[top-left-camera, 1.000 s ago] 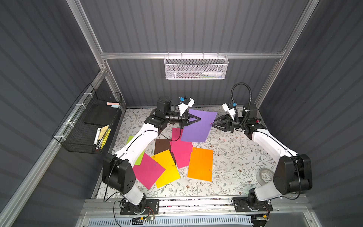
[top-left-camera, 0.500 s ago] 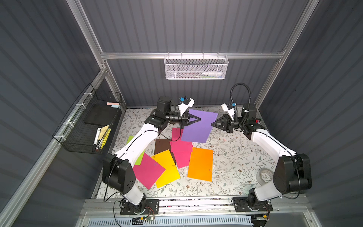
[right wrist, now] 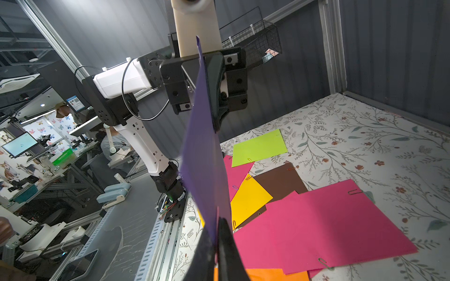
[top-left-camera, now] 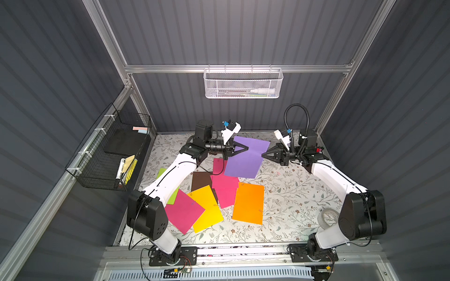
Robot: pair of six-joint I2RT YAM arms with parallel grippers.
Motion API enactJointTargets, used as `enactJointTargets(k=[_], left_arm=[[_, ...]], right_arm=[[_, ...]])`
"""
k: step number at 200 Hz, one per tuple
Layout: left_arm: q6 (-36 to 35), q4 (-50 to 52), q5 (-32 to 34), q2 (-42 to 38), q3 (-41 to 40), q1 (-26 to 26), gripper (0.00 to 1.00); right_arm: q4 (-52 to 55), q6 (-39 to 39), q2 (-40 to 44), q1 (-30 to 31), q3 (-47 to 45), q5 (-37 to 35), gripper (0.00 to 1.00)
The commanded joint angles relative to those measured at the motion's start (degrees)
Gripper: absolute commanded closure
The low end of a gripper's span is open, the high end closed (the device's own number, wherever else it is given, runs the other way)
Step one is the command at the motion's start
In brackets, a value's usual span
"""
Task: Unclip the paperclips from the documents
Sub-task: Remove the paper clip from the document.
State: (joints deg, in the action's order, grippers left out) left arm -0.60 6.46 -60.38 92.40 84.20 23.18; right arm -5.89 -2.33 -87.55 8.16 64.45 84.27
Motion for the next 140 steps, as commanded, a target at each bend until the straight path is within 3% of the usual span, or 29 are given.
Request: enactJointTargets(k=[1, 51, 73, 101, 140], left_arm=[[0.33, 0.13, 1.09, -3.1, -0.14, -1.9, 1.0], [0.25, 0.91, 1.05, -2.88, 0.17, -2.26, 1.0], [0.16, 0.94, 1.46, -2.84, 0.09, -2.35, 1.0], [-0.03, 0.4, 2.44, -2.18, 0.35, -2.35, 1.0], [-1.56, -0.13, 8.73, -1.11, -0.46, -2.35, 1.0]], right_arm=[[3.33, 2.65, 0.18, -1.36, 0.45, 0.63, 0.91], [6.65, 5.27, -0.2, -1.76, 1.4, 0.4, 0.92], [7.83, 5.32, -1.25, -2.72, 1.24, -3.17, 0.95], [6.86, -2.7, -6.01, -4.87, -0.9, -16.82, 0.97], [16.59, -9.78, -10.58, -6.39, -4.26, -37.88, 0.99]])
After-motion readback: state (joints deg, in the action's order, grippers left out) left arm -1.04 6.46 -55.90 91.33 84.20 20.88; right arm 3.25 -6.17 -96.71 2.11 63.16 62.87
